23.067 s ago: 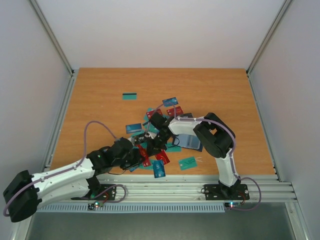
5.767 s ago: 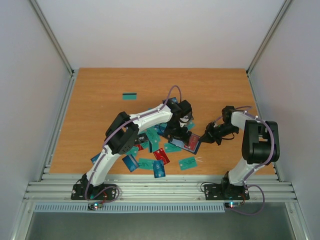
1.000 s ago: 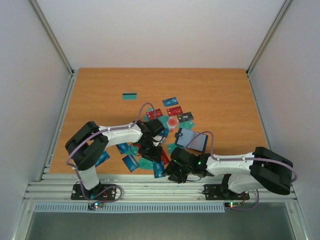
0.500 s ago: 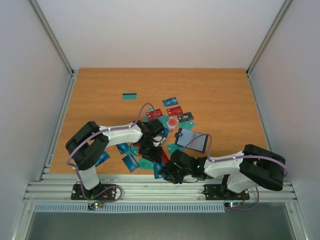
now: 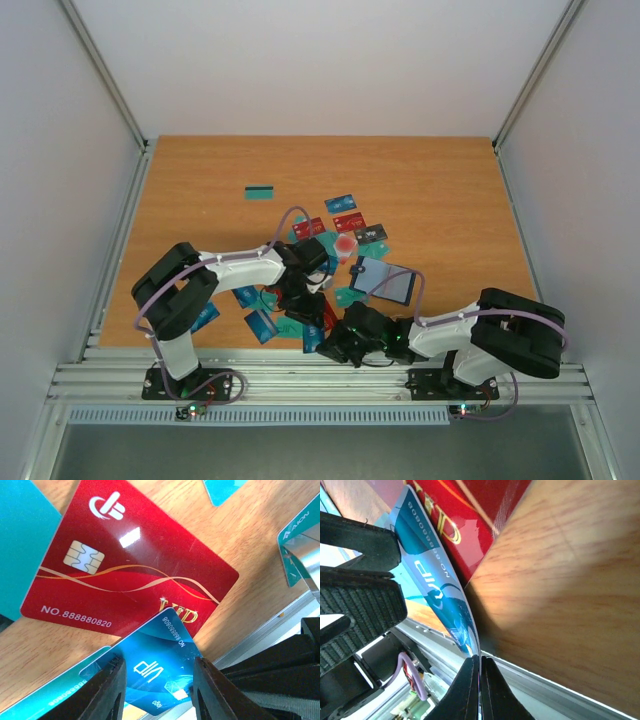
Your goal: Put the credit cards into the card holder
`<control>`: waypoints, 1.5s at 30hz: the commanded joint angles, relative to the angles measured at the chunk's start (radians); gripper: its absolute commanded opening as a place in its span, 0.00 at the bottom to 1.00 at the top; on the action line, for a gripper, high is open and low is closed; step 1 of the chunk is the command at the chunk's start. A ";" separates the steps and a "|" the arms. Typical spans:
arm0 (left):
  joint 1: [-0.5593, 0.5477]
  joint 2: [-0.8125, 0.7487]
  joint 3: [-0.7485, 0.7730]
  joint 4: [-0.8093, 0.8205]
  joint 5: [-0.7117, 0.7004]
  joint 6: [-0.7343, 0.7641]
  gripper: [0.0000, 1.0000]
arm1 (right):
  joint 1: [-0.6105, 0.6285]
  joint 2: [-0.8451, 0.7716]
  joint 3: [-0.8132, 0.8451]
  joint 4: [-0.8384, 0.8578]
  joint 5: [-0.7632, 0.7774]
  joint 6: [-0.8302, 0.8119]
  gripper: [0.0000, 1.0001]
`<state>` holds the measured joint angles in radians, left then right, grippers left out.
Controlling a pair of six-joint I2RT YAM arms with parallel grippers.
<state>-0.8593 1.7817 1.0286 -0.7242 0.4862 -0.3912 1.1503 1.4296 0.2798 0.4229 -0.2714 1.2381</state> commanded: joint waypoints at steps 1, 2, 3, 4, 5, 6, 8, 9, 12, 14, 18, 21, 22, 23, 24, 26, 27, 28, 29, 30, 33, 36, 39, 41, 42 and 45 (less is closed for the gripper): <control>-0.009 0.023 -0.005 0.003 -0.003 0.002 0.39 | -0.009 0.014 0.001 -0.023 0.051 0.034 0.01; -0.009 0.018 -0.001 -0.001 -0.003 -0.001 0.39 | -0.009 0.004 0.002 -0.034 0.051 0.035 0.01; -0.010 0.011 0.003 -0.006 -0.005 -0.004 0.39 | -0.009 -0.010 0.003 -0.048 0.049 0.037 0.01; -0.009 0.000 0.011 -0.012 -0.008 -0.009 0.39 | -0.009 -0.023 0.009 -0.077 0.047 0.036 0.01; -0.009 -0.011 0.021 -0.019 -0.012 -0.012 0.39 | -0.009 -0.042 0.015 -0.105 0.045 0.033 0.01; -0.009 -0.022 0.034 -0.031 -0.020 -0.016 0.39 | -0.009 -0.062 0.024 -0.145 0.043 0.030 0.01; -0.010 -0.043 0.078 -0.068 -0.041 -0.016 0.41 | -0.009 -0.114 0.046 -0.234 0.042 0.018 0.01; -0.008 -0.056 0.103 -0.089 -0.053 -0.013 0.42 | -0.009 -0.143 0.061 -0.289 0.043 0.007 0.01; 0.002 -0.101 0.190 -0.168 -0.094 -0.002 0.50 | -0.013 -0.257 0.108 -0.461 0.055 -0.042 0.01; 0.012 -0.129 0.265 -0.230 -0.156 0.003 0.57 | -0.043 -0.333 0.149 -0.591 0.049 -0.103 0.01; 0.042 -0.228 0.344 -0.286 -0.243 -0.055 0.61 | -0.155 -0.465 0.247 -0.805 0.010 -0.242 0.01; 0.061 -0.317 0.375 -0.288 -0.261 -0.111 0.61 | -0.250 -0.530 0.373 -0.965 -0.034 -0.398 0.01; 0.068 -0.348 0.383 -0.280 -0.250 -0.130 0.61 | -0.284 -0.537 0.430 -1.017 -0.049 -0.446 0.01; 0.073 -0.379 0.392 -0.266 -0.235 -0.144 0.61 | -0.314 -0.541 0.485 -1.066 -0.061 -0.494 0.01; 0.076 -0.423 0.395 -0.247 -0.217 -0.169 0.62 | -0.349 -0.539 0.557 -1.108 -0.074 -0.538 0.01; 0.083 -0.484 0.402 -0.215 -0.202 -0.209 0.62 | -0.404 -0.532 0.658 -1.171 -0.112 -0.618 0.01; 0.086 -0.512 0.409 -0.206 -0.200 -0.227 0.63 | -0.431 -0.528 0.696 -1.176 -0.142 -0.647 0.01; 0.087 -0.533 0.417 -0.194 -0.192 -0.256 0.63 | -0.457 -0.524 0.732 -1.169 -0.175 -0.669 0.01; 0.087 -0.551 0.425 -0.177 -0.182 -0.275 0.63 | -0.483 -0.520 0.762 -1.155 -0.214 -0.682 0.01; 0.088 -0.566 0.432 -0.158 -0.158 -0.287 0.63 | -0.509 -0.516 0.791 -1.133 -0.253 -0.694 0.01; 0.091 -0.601 0.443 -0.069 -0.101 -0.341 0.63 | -0.565 -0.498 0.872 -1.073 -0.356 -0.715 0.01; 0.100 -0.635 0.423 0.111 -0.036 -0.418 0.61 | -0.593 -0.469 0.944 -1.028 -0.447 -0.724 0.01; 0.107 -0.633 0.430 0.216 0.005 -0.483 0.59 | -0.602 -0.447 1.001 -0.965 -0.513 -0.708 0.01; 0.107 -0.624 0.446 0.241 0.010 -0.495 0.57 | -0.606 -0.432 1.037 -0.939 -0.543 -0.697 0.01; 0.108 -0.622 0.448 0.259 0.009 -0.498 0.55 | -0.606 -0.426 1.055 -0.933 -0.554 -0.696 0.01; 0.110 -0.622 0.448 0.319 0.014 -0.518 0.50 | -0.608 -0.406 1.106 -0.930 -0.578 -0.693 0.01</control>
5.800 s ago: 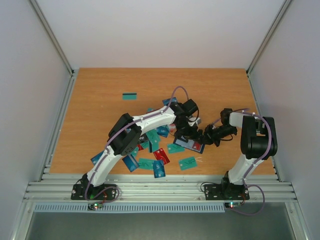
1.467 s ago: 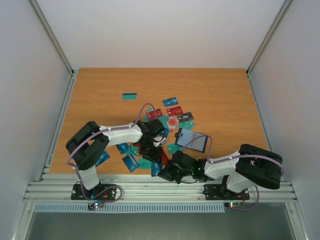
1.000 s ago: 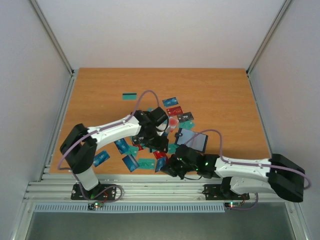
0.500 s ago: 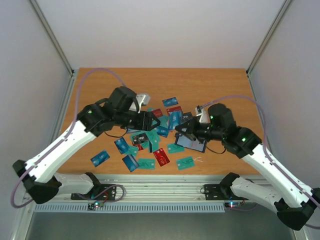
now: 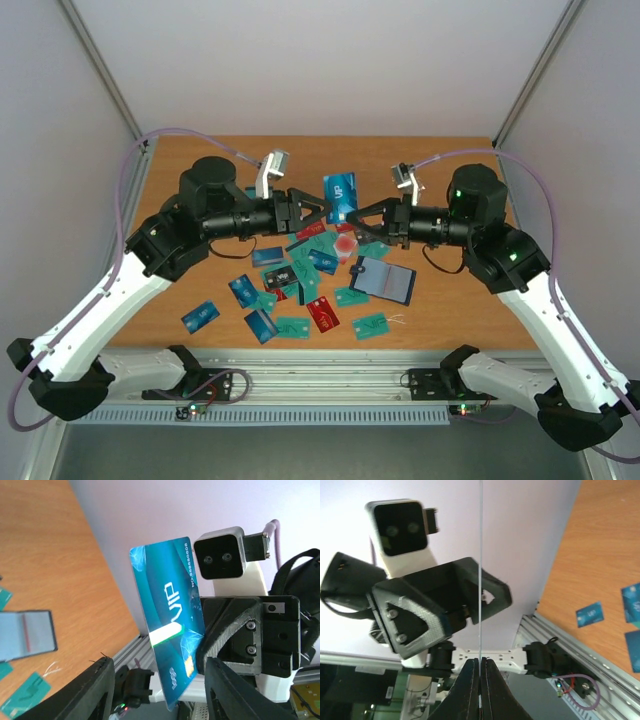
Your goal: Put the credit cards into the card holder
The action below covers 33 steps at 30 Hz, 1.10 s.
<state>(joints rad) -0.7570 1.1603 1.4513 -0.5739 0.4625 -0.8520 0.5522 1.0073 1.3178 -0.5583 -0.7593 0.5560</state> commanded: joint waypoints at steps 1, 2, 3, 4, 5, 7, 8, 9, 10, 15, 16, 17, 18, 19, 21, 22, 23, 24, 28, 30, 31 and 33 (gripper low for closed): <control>0.007 0.002 0.027 0.173 0.035 -0.061 0.47 | -0.010 0.019 0.077 0.055 -0.095 -0.006 0.01; 0.008 0.004 0.027 0.176 0.035 -0.063 0.44 | -0.010 0.021 0.083 0.062 -0.101 -0.001 0.01; 0.008 0.003 0.022 0.189 0.036 -0.065 0.40 | -0.010 0.023 0.085 0.073 -0.108 0.007 0.01; 0.008 0.000 0.010 0.219 0.043 -0.069 0.34 | -0.009 0.025 0.085 0.082 -0.112 0.014 0.01; 0.008 -0.004 -0.003 0.257 0.051 -0.079 0.29 | -0.010 0.025 0.084 0.085 -0.115 0.020 0.01; 0.007 -0.007 -0.026 0.329 0.069 -0.106 0.19 | -0.011 0.024 0.084 0.094 -0.120 0.036 0.01; 0.008 -0.003 -0.031 0.353 0.083 -0.118 0.17 | -0.011 0.024 0.085 0.103 -0.126 0.042 0.01; 0.007 0.001 -0.032 0.369 0.092 -0.123 0.15 | -0.011 0.025 0.088 0.109 -0.130 0.047 0.01; 0.007 0.007 -0.031 0.380 0.107 -0.129 0.14 | -0.011 0.028 0.092 0.111 -0.136 0.049 0.01; 0.008 0.034 -0.017 0.393 0.149 -0.138 0.00 | -0.014 0.057 0.160 0.010 -0.124 0.003 0.22; 0.008 0.035 -0.017 0.391 0.152 -0.137 0.00 | -0.018 0.063 0.191 -0.054 -0.103 -0.031 0.37; 0.008 0.035 -0.016 0.390 0.156 -0.138 0.00 | -0.025 0.070 0.221 -0.108 -0.084 -0.067 0.47; 0.008 0.038 -0.013 0.390 0.164 -0.141 0.00 | -0.034 0.080 0.248 -0.147 -0.074 -0.104 0.54; 0.007 0.040 -0.007 0.390 0.176 -0.142 0.00 | -0.047 0.084 0.269 -0.171 -0.076 -0.116 0.55; 0.008 0.056 0.011 0.389 0.213 -0.148 0.00 | -0.073 0.102 0.294 -0.185 -0.114 -0.138 0.52; 0.008 0.062 0.022 0.389 0.236 -0.152 0.00 | -0.083 0.106 0.305 -0.189 -0.123 -0.146 0.49; 0.008 0.071 0.032 0.389 0.255 -0.155 0.00 | -0.092 0.113 0.316 -0.195 -0.142 -0.156 0.47; 0.007 0.078 0.044 0.385 0.270 -0.159 0.00 | -0.100 0.116 0.326 -0.199 -0.158 -0.167 0.43; 0.007 0.099 0.097 0.321 0.288 -0.151 0.00 | -0.130 0.123 0.348 -0.205 -0.233 -0.189 0.34; 0.008 0.108 0.106 0.322 0.305 -0.157 0.00 | -0.135 0.123 0.348 -0.206 -0.255 -0.195 0.31; 0.008 0.113 0.110 0.322 0.314 -0.160 0.00 | -0.137 0.123 0.348 -0.205 -0.261 -0.196 0.29; 0.007 0.120 0.117 0.317 0.329 -0.163 0.00 | -0.139 0.123 0.349 -0.193 -0.267 -0.194 0.27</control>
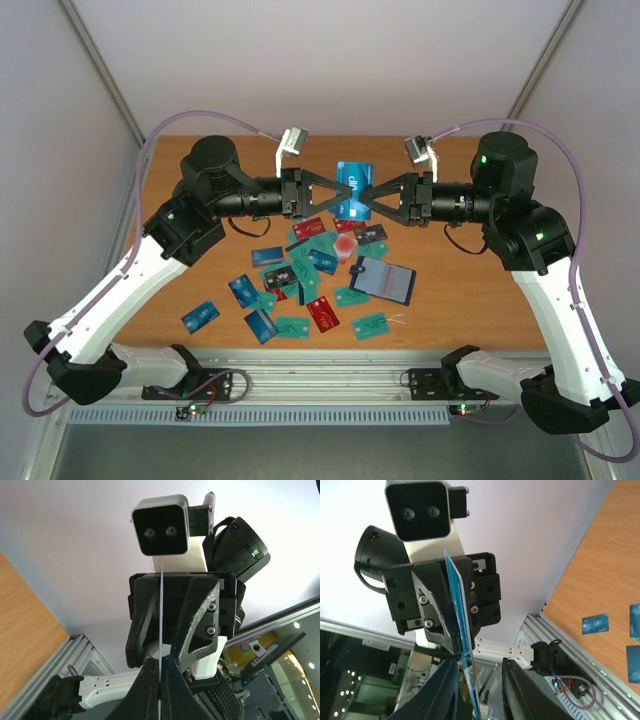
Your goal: Put the credit cards into the card holder
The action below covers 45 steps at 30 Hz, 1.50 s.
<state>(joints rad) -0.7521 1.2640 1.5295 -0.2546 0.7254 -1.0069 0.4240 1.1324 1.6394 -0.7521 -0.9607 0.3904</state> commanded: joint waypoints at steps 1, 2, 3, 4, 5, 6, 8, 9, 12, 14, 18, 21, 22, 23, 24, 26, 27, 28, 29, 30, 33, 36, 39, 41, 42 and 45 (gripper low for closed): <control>0.003 0.019 0.042 -0.007 0.073 -0.009 0.00 | -0.013 -0.003 0.028 0.010 -0.068 -0.027 0.25; 0.002 0.023 0.043 -0.008 0.081 -0.011 0.00 | -0.014 -0.002 0.028 0.019 -0.067 -0.022 0.24; 0.002 0.027 0.045 -0.008 0.090 -0.013 0.00 | -0.016 0.000 0.028 0.026 -0.066 -0.017 0.24; 0.003 0.031 0.046 -0.007 0.099 -0.017 0.00 | -0.017 0.002 0.026 0.032 -0.063 -0.015 0.22; 0.003 0.040 0.050 -0.008 0.108 -0.020 0.00 | -0.017 0.004 0.026 0.033 -0.062 -0.015 0.21; 0.002 0.044 0.052 -0.012 0.112 -0.022 0.00 | -0.017 0.005 0.026 0.036 -0.061 -0.013 0.19; 0.003 0.055 0.054 -0.022 0.118 -0.020 0.00 | -0.018 0.005 0.021 0.043 -0.064 -0.009 0.14; 0.002 0.058 0.053 -0.026 0.118 -0.018 0.00 | -0.018 0.004 0.019 0.045 -0.063 -0.009 0.11; 0.002 0.072 0.049 -0.032 0.110 -0.014 0.00 | -0.018 -0.002 0.013 0.016 -0.057 -0.019 0.02; 0.003 0.084 0.049 -0.044 0.099 -0.006 0.04 | -0.018 -0.007 0.013 -0.049 -0.020 -0.046 0.01; 0.008 0.119 0.049 -0.128 0.055 0.059 0.30 | -0.022 -0.022 0.011 -0.280 0.188 -0.128 0.01; 0.007 0.156 0.048 -0.255 -0.011 0.170 0.43 | -0.040 -0.040 -0.021 -0.427 0.340 -0.156 0.01; 0.008 0.169 0.041 -0.287 -0.033 0.196 0.44 | -0.049 -0.049 -0.045 -0.454 0.376 -0.156 0.01; 0.008 0.187 0.034 -0.312 -0.053 0.226 0.45 | -0.065 -0.065 -0.091 -0.472 0.400 -0.151 0.01; 0.008 0.206 0.029 -0.332 -0.069 0.261 0.45 | -0.079 -0.077 -0.128 -0.479 0.411 -0.148 0.01; 0.008 0.254 0.017 -0.357 -0.097 0.299 0.44 | -0.100 -0.104 -0.206 -0.485 0.425 -0.156 0.01; 0.008 0.280 0.017 -0.369 -0.108 0.316 0.43 | -0.114 -0.115 -0.243 -0.489 0.434 -0.165 0.01; 0.008 0.318 0.015 -0.377 -0.116 0.343 0.43 | -0.127 -0.127 -0.278 -0.490 0.443 -0.180 0.01; 0.006 0.344 0.011 -0.381 -0.124 0.356 0.42 | -0.141 -0.135 -0.312 -0.483 0.452 -0.199 0.01; 0.004 0.370 0.008 -0.388 -0.130 0.368 0.40 | -0.158 -0.141 -0.347 -0.477 0.461 -0.224 0.01; -0.004 0.450 0.003 -0.383 -0.126 0.394 0.36 | -0.233 -0.127 -0.450 -0.450 0.442 -0.313 0.01; -0.008 0.554 0.024 -0.362 -0.104 0.431 0.29 | -0.332 -0.095 -0.572 -0.359 0.321 -0.351 0.01; -0.012 0.656 0.075 -0.392 -0.107 0.499 0.20 | -0.408 -0.045 -0.673 -0.246 0.235 -0.363 0.01; -0.012 0.713 0.095 -0.397 -0.114 0.542 0.14 | -0.409 0.001 -0.709 -0.180 0.225 -0.374 0.01; -0.012 0.740 0.108 -0.397 -0.114 0.553 0.12 | -0.410 0.027 -0.727 -0.144 0.219 -0.375 0.01; -0.014 0.823 0.151 -0.411 -0.090 0.596 0.07 | -0.410 0.122 -0.765 -0.064 0.218 -0.408 0.01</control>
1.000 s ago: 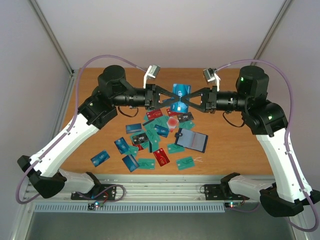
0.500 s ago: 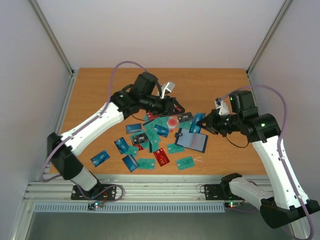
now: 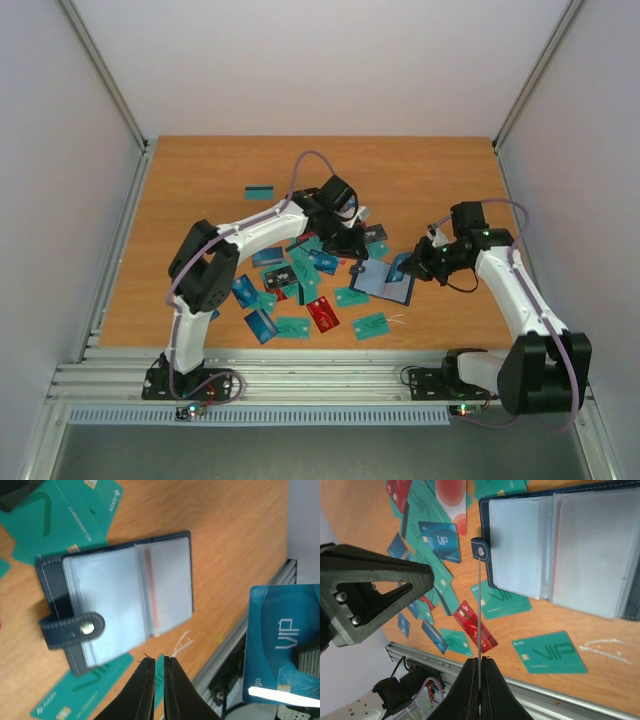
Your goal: Put the credit cards into the card holder
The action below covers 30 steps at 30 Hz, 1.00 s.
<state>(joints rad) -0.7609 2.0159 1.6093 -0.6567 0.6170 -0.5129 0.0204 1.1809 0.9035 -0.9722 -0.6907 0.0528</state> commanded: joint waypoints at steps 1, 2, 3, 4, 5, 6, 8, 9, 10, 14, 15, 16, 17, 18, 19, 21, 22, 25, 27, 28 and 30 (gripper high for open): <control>-0.005 0.094 0.084 -0.015 0.026 0.117 0.05 | -0.007 0.096 -0.037 0.177 -0.048 -0.077 0.01; -0.005 0.116 0.096 -0.021 0.035 0.126 0.04 | -0.006 0.116 -0.044 0.199 -0.042 -0.087 0.01; -0.006 0.135 0.110 -0.030 0.043 0.144 0.03 | -0.007 0.134 -0.049 0.221 -0.033 -0.094 0.01; -0.006 0.154 0.123 -0.039 0.050 0.156 0.03 | -0.007 0.154 -0.054 0.238 -0.029 -0.101 0.01; -0.006 0.170 0.135 -0.051 0.049 0.174 0.03 | -0.007 0.173 -0.059 0.259 -0.028 -0.106 0.01; -0.006 0.184 0.148 -0.064 0.044 0.188 0.03 | -0.006 0.187 -0.064 0.274 -0.025 -0.111 0.01; -0.007 0.204 0.168 -0.083 0.044 0.224 0.03 | -0.007 0.202 -0.082 0.313 -0.025 -0.120 0.01; -0.006 0.214 0.177 -0.093 0.049 0.235 0.03 | -0.007 0.202 -0.092 0.332 -0.024 -0.129 0.01; -0.007 0.220 0.186 -0.107 0.051 0.255 0.03 | -0.007 0.198 -0.105 0.350 -0.020 -0.135 0.01; -0.015 0.233 0.193 -0.149 -0.002 0.327 0.03 | -0.007 0.168 -0.161 0.406 0.010 -0.155 0.01; -0.015 0.240 0.193 -0.155 -0.015 0.342 0.03 | -0.007 0.167 -0.173 0.417 0.011 -0.154 0.01; -0.015 0.245 0.193 -0.157 -0.025 0.351 0.03 | -0.007 0.171 -0.187 0.432 0.004 -0.150 0.01; -0.015 0.251 0.192 -0.156 -0.030 0.354 0.03 | -0.007 0.177 -0.203 0.447 0.000 -0.144 0.01; -0.015 0.256 0.193 -0.150 -0.033 0.355 0.03 | -0.006 0.180 -0.217 0.458 -0.002 -0.137 0.01; -0.016 0.262 0.195 -0.142 -0.034 0.353 0.03 | -0.006 0.181 -0.231 0.469 -0.002 -0.133 0.01; -0.015 0.270 0.203 -0.126 -0.026 0.339 0.03 | -0.007 0.178 -0.255 0.486 0.005 -0.130 0.01; -0.015 0.273 0.207 -0.119 -0.021 0.335 0.03 | -0.006 0.177 -0.263 0.491 0.006 -0.132 0.01; -0.016 0.282 0.219 -0.111 -0.022 0.330 0.03 | -0.007 0.187 -0.275 0.505 0.002 -0.139 0.01; -0.014 0.288 0.227 -0.118 -0.028 0.332 0.03 | -0.007 0.199 -0.277 0.518 -0.003 -0.137 0.01; -0.014 0.292 0.229 -0.119 -0.031 0.333 0.03 | -0.007 0.205 -0.278 0.524 -0.006 -0.137 0.01; -0.014 0.295 0.230 -0.118 -0.038 0.334 0.03 | -0.006 0.221 -0.276 0.535 -0.013 -0.137 0.01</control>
<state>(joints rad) -0.7727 2.2929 1.8015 -0.7853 0.5953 -0.2005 0.0204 1.3769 0.6289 -0.4934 -0.6930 -0.0692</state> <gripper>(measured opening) 0.033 0.025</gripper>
